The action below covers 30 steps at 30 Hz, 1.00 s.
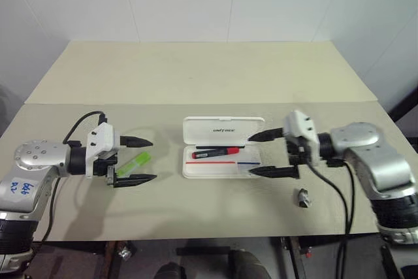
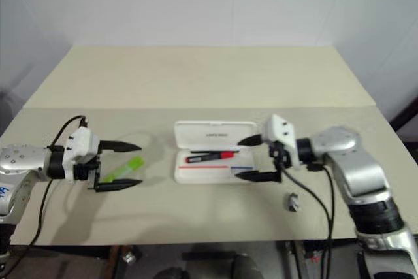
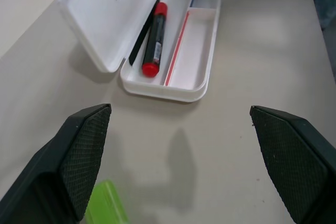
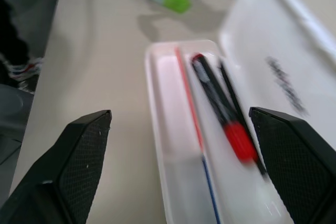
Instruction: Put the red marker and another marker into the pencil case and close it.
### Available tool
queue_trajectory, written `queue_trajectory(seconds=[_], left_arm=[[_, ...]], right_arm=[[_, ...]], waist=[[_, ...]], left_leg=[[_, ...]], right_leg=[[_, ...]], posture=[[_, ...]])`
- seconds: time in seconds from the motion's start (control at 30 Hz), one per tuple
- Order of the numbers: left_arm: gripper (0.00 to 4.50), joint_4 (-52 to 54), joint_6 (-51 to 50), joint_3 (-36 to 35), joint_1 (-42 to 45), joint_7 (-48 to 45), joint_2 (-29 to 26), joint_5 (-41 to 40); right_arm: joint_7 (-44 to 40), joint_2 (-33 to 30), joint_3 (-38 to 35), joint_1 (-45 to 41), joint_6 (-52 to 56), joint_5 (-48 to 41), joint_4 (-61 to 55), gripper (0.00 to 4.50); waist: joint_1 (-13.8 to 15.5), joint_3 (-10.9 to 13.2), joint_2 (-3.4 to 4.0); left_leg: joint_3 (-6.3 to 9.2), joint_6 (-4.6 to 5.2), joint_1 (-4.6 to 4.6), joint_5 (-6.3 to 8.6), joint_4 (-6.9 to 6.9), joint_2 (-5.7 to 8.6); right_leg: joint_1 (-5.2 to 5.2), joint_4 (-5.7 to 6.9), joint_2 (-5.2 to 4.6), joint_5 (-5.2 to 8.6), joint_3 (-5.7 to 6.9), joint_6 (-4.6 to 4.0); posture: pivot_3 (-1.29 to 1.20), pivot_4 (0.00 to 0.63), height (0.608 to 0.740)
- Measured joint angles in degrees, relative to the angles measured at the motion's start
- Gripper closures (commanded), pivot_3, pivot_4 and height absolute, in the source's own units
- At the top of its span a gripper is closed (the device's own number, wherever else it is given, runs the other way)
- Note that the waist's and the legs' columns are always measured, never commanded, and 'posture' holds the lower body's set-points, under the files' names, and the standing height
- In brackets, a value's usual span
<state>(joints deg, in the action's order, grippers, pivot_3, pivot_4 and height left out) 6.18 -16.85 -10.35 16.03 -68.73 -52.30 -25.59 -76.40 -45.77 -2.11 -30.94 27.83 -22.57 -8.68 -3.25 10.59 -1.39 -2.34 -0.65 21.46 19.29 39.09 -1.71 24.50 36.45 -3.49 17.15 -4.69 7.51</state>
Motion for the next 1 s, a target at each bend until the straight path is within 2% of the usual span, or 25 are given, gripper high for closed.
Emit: queue_trajectory(seconds=[0.1, 0.3, 0.5, 0.77, 1.0], left_arm=[[0.0, 0.15, -0.7, -0.5, -0.53, 0.54, 0.0, -0.5], [0.0, 0.34, -0.77, -0.53, -0.62, 1.13, 0.0, -1.08], [0.0, 4.63, -6.64, -6.25, -10.58, 13.85, 2.38, 0.33], [0.0, 13.29, -16.23, -11.23, -17.79, 25.09, 3.45, 0.86], [0.0, 15.63, -20.94, -11.53, -20.01, 30.71, 3.64, 1.78]], right_arm=[[-0.18, -1.3, -2.5, 0.2, -1.21, -1.24, 1.08, 0.04], [-0.27, -1.34, -2.52, 0.44, -1.86, -2.07, 1.27, 0.04], [0.1, -5.28, -5.72, -1.73, -9.23, -0.04, 15.0, 0.04], [0.06, -4.26, -4.43, -4.63, -12.83, 0.51, 17.99, 0.04], [0.42, -1.92, -2.96, -4.17, -12.9, 0.53, 17.92, 0.04]], waist=[[-0.08, 0.0, 0.0], [0.05, 0.0, 0.0], [-0.1, 0.01, 0.0], [-0.03, 0.02, -0.02], [0.1, 0.02, -0.02]], left_leg=[[-0.03, -0.02, -0.09, -0.01, 0.0, -0.02], [-0.05, -0.04, -0.11, -0.02, 0.0, 0.01], [-0.15, 0.05, -0.09, 0.05, -0.06, -0.03], [-0.14, -0.01, -0.17, 0.02, -0.06, -0.04], [-0.13, -0.03, -0.17, 0.01, -0.06, 0.0]], right_leg=[[-0.02, 0.01, 0.04, 0.0, -0.05, 0.0], [-0.03, 0.02, 0.0, 0.0, -0.07, 0.0], [-0.02, 0.03, -0.07, 0.0, -0.15, 0.01], [-0.05, -0.02, -0.09, 0.0, -0.17, -0.01], [-0.05, -0.02, -0.11, 0.0, -0.15, -0.01]], posture=[[0.0, 0.15, 0.74], [0.0, 0.15, 0.74], [0.0, 0.15, 0.74], [0.0, 0.15, 0.74], [0.0, 0.15, 0.74]])
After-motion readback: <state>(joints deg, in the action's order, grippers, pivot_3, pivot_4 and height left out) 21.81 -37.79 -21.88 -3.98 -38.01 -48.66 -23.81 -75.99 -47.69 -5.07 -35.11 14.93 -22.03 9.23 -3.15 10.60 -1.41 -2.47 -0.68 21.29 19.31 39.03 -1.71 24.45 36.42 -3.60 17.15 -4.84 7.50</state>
